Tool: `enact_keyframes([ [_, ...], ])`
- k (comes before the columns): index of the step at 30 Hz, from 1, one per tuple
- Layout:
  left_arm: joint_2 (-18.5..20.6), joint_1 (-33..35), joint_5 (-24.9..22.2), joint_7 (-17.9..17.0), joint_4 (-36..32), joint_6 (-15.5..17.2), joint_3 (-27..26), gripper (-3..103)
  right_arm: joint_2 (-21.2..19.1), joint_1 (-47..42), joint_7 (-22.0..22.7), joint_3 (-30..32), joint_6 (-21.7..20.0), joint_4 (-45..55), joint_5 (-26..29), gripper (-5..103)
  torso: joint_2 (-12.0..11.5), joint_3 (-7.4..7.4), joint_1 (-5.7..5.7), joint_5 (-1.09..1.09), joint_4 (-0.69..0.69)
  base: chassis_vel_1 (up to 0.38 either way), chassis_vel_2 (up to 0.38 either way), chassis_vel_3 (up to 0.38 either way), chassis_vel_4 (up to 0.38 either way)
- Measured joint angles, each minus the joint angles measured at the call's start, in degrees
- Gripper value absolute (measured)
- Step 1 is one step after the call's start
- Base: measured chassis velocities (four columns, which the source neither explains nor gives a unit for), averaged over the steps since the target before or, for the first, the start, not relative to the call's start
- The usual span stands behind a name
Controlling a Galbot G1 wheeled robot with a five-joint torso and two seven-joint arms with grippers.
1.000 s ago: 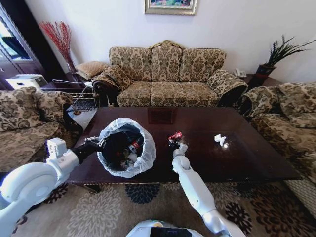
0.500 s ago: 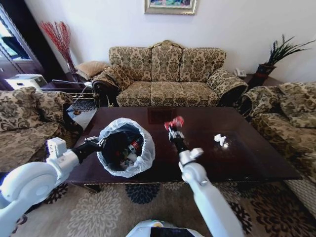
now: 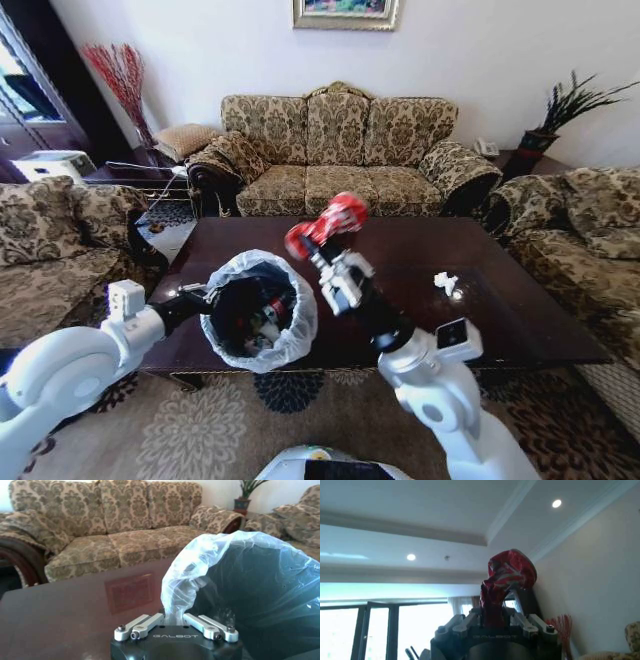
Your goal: Move to the front of the table and place the trash on the table into the trash bin.
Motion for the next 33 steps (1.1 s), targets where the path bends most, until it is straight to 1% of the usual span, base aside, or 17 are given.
enact_keyframes([
  [1,-0.4,0.0,-0.4,-0.2,-1.3,0.1,-0.2,2,0.3,0.0,-0.9,-1.3,0.6,-2.2,-2.3,18,0.0,0.01,0.0,0.0,0.01,0.0,0.0,0.0,0.0],
  [3,-0.8,0.0,-0.7,-0.3,-1.9,0.3,-0.4,2,0.5,0.0,-1.5,-1.9,1.0,-3.3,-3.4,21,0.0,0.01,0.01,0.0,0.01,0.0,0.0,0.0,0.0],
  [6,-2.0,0.6,-0.9,-0.5,-2.2,0.8,-0.9,2,1.0,0.0,-2.4,-3.1,1.3,-4.5,-4.6,37,0.0,0.01,0.0,-0.01,0.01,0.0,0.0,0.0,0.0],
  [8,-2.2,0.7,-1.0,-0.5,-2.2,1.0,-1.0,2,1.0,0.0,-2.5,-3.2,1.3,-4.6,-4.7,37,0.0,0.01,0.0,-0.02,0.02,0.0,0.0,0.0,0.0],
  [10,-2.7,0.7,-1.2,-0.3,-2.2,1.7,-1.4,2,1.1,-0.1,-3.0,-3.3,1.4,-4.7,-5.0,53,0.0,0.01,0.0,-0.02,0.01,0.0,0.0,0.0,0.0],
  [11,-2.8,0.8,-1.2,-0.2,-2.2,1.8,-1.4,2,1.1,-0.2,-3.1,-3.3,1.5,-4.7,-5.1,53,0.0,0.01,0.0,-0.02,0.01,0.0,0.0,0.0,0.0],
  [13,-3.1,0.9,-1.2,-0.2,-2.2,1.8,-1.5,2,1.0,-0.4,-3.1,-3.3,1.6,-4.3,-5.1,64,0.0,0.01,0.0,-0.02,0.0,0.0,0.0,0.0,0.0],
  [14,-3.1,0.9,-1.2,-0.2,-2.2,1.8,-1.5,2,1.0,-0.4,-3.1,-3.3,1.6,-4.3,-5.1,64,0.0,0.01,0.0,-0.02,0.0,0.0,0.0,0.0,0.0],
  [17,-3.8,1.2,-1.1,-0.2,-2.2,1.8,-1.6,2,1.0,-0.9,-3.0,-2.6,1.7,-3.3,-4.9,80,0.0,0.01,0.0,-0.02,0.0,0.0,0.0,0.0,0.0],
  [19,-4.0,1.3,-1.1,-0.2,-2.2,1.8,-1.5,2,0.9,-1.2,-2.8,-2.3,1.9,-3.2,-4.9,80,0.0,0.0,0.0,-0.02,0.01,0.0,0.0,0.0,0.0],
  [21,-4.4,1.3,-1.0,-0.3,-2.2,1.8,-1.5,2,0.9,-1.7,-2.0,-1.7,2.4,-2.8,-5.1,91,0.0,0.0,0.0,-0.02,0.01,0.0,0.0,0.0,0.0],
  [23,-4.6,1.3,-1.0,-0.4,-2.2,1.8,-1.4,2,1.0,-2.4,0.1,-0.9,2.6,-2.1,-5.2,95,0.0,0.01,0.0,-0.02,0.01,0.0,0.0,0.0,0.0],
  [25,-4.8,1.2,-0.9,-0.5,-2.1,1.8,-1.7,2,1.4,-3.6,5.0,0.8,2.7,-1.2,-5.3,98,0.0,0.01,0.0,-0.02,0.0,0.0,0.0,0.0,0.0],
  [28,-5.6,0.5,-1.3,-2.2,-2.1,1.8,-3.6,2,1.7,-6.2,18.4,5.8,2.7,-2.5,-5.1,100,0.0,0.0,0.0,-0.02,0.02,0.0,0.0,0.0,0.0],
  [29,-5.6,0.5,-1.3,-2.2,-2.1,1.8,-3.6,2,1.7,-6.2,18.4,5.8,2.7,-2.5,-5.1,100,0.0,0.0,0.0,-0.02,0.02,0.0,0.0,0.0,0.0],
  [31,-5.9,-0.1,-1.9,-3.1,-2.1,1.6,-5.2,2,1.6,-8.2,24.6,11.5,0.6,-5.9,-3.8,100,0.0,0.0,0.0,0.0,0.02,0.0,0.0,0.0,0.0],
  [33,-6.0,-0.2,-2.0,-3.2,-2.1,1.4,-5.7,2,1.5,-9.1,25.7,14.4,-0.6,-7.9,-2.4,100,0.0,0.01,0.0,0.0,0.0,0.0,0.0,0.0,0.0],
])
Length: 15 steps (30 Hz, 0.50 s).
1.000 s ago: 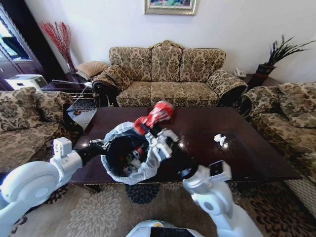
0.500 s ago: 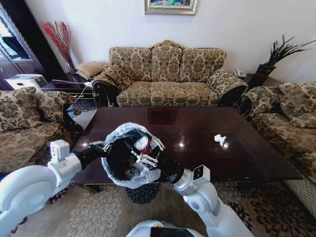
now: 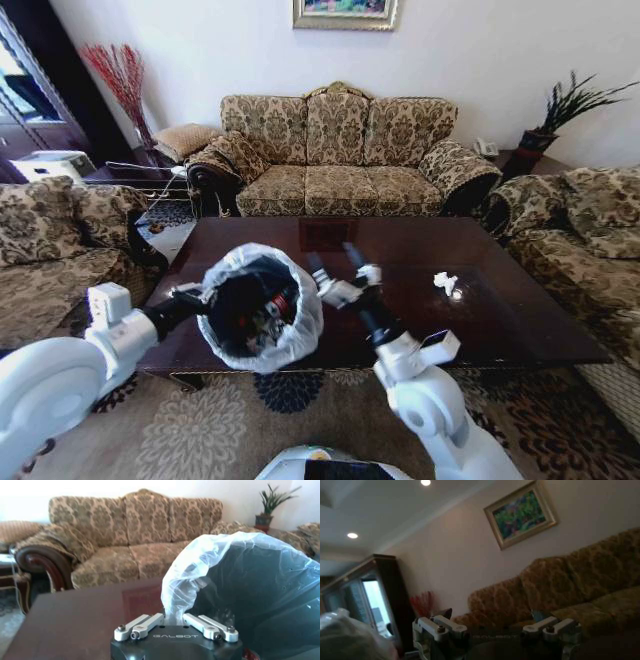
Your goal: Move to the front of the table and place the trash on the table into the trash bin.
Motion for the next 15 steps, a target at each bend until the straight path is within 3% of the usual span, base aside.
enact_keyframes([
  [3,-1.0,0.0,0.0,0.0,0.1,-0.9,-0.6,2,-0.3,-2.0,1.2,7.7,-1.5,-5.9,4.7,100,0.0,0.0,0.01,0.01,-0.01,0.0,0.0,0.0,0.0],
  [8,-2.7,0.4,1.5,0.6,0.1,-1.7,0.6,2,-0.6,-3.5,1.6,11.7,-0.9,-9.9,8.2,100,0.0,0.0,0.0,-0.03,0.01,0.0,0.0,0.0,0.0],
  [15,-1.8,0.0,2.2,1.5,1.0,-2.5,1.2,2,0.5,-2.4,2.7,13.5,-0.3,-13.5,8.5,100,0.0,0.0,0.0,-0.02,0.01,-0.057,-0.065,0.063,0.069],
])
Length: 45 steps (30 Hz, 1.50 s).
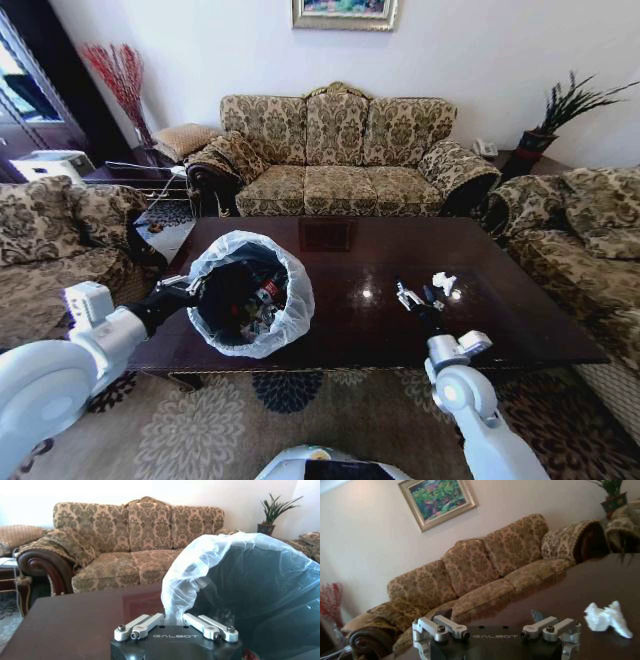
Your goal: Move to the front of the table and place the trash on the table into the trash bin.
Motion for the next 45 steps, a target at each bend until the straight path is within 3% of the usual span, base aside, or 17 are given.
enact_keyframes([
  [12,-1.6,-0.1,1.1,1.2,0.1,-0.4,0.9,2,-0.1,6.6,2.8,-1.1,-1.0,-7.8,-0.2,100,0.0,0.0,0.0,0.02,-0.02,-0.109,-0.118,0.107,0.108],
  [20,-1.3,-0.1,1.1,1.3,0.3,-0.4,1.1,2,0.1,12.6,2.3,-1.3,-1.8,-17.6,-0.3,100,0.0,0.0,0.0,-0.01,0.04,0.0,0.0,0.0,0.0],
  [26,-0.9,-0.2,1.1,1.4,0.9,-0.6,1.4,2,-0.1,12.5,1.3,-1.5,-0.5,-20.6,-0.3,100,0.0,0.0,0.0,0.01,-0.04,-0.022,-0.019,0.012,0.014],
  [31,-0.8,-0.3,1.1,1.4,1.0,-0.6,1.7,2,-0.2,14.0,1.1,-1.6,0.2,-23.0,-0.7,100,0.0,0.0,0.0,-0.01,0.0,-0.086,-0.084,0.095,0.084],
  [37,-1.4,-0.2,1.1,1.5,1.0,-0.6,1.8,2,0.1,18.1,0.7,-3.1,2.7,-29.2,-5.2,100,0.0,0.0,0.0,-0.01,0.0,-0.155,-0.15,0.157,0.168],
  [39,-1.7,0.0,1.1,1.5,0.8,-0.6,1.8,2,0.7,20.3,0.9,-4.4,3.4,-32.4,-8.0,100,0.0,0.01,0.0,0.1,-0.02,-0.128,-0.13,0.087,0.117],
  [44,-1.8,0.3,1.1,1.6,0.4,-0.6,1.8,2,2.7,25.8,1.7,-6.4,3.2,-38.8,-11.1,100,0.0,0.01,0.0,0.0,-0.05,-0.075,-0.047,0.028,0.045],
  [45,-1.8,0.4,1.1,1.6,0.4,-0.6,1.8,2,3.3,27.8,1.7,-7.0,3.1,-41.0,-11.5,100,0.0,0.01,0.0,-0.02,0.01,0.0,0.0,0.0,0.0],
])
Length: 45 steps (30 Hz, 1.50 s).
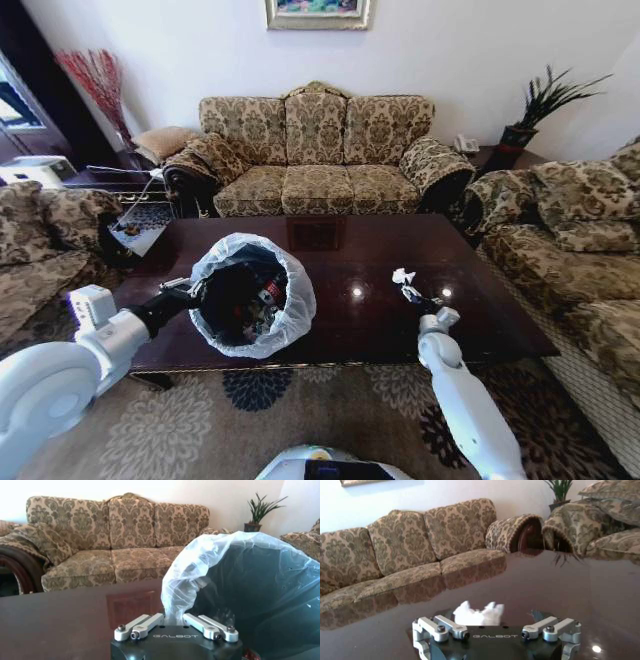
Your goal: Move to the front of the table and place the trash on the table into the trash bin.
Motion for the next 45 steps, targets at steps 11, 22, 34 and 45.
enact_keyframes([
  [11,0.2,0.2,0.0,-0.1,0.0,0.0,0.1,2,2.8,8.4,0.7,-1.3,-1.3,-9.7,-2.4,100,0.0,0.0,0.01,0.06,-0.04,0.014,0.016,-0.003,0.0],
  [22,-0.1,0.2,0.1,-0.1,0.0,0.0,0.3,2,2.5,7.3,1.1,-1.0,-1.2,-10.4,-2.9,91,0.0,-0.01,0.0,0.04,-0.02,0.0,0.0,0.0,0.0],
  [34,-0.3,0.5,0.1,-0.1,-0.4,0.0,0.2,2,2.2,7.5,0.7,-0.9,-1.4,-11.0,-1.8,48,0.0,-0.01,0.0,0.01,-0.02,0.0,0.0,0.0,0.0],
  [45,-0.2,0.5,0.2,0.0,-0.6,-0.2,0.2,2,1.9,6.5,0.5,-0.9,-1.8,-9.6,-1.4,10,0.0,-0.01,0.0,0.02,-0.02,0.0,0.0,0.0,0.0],
])
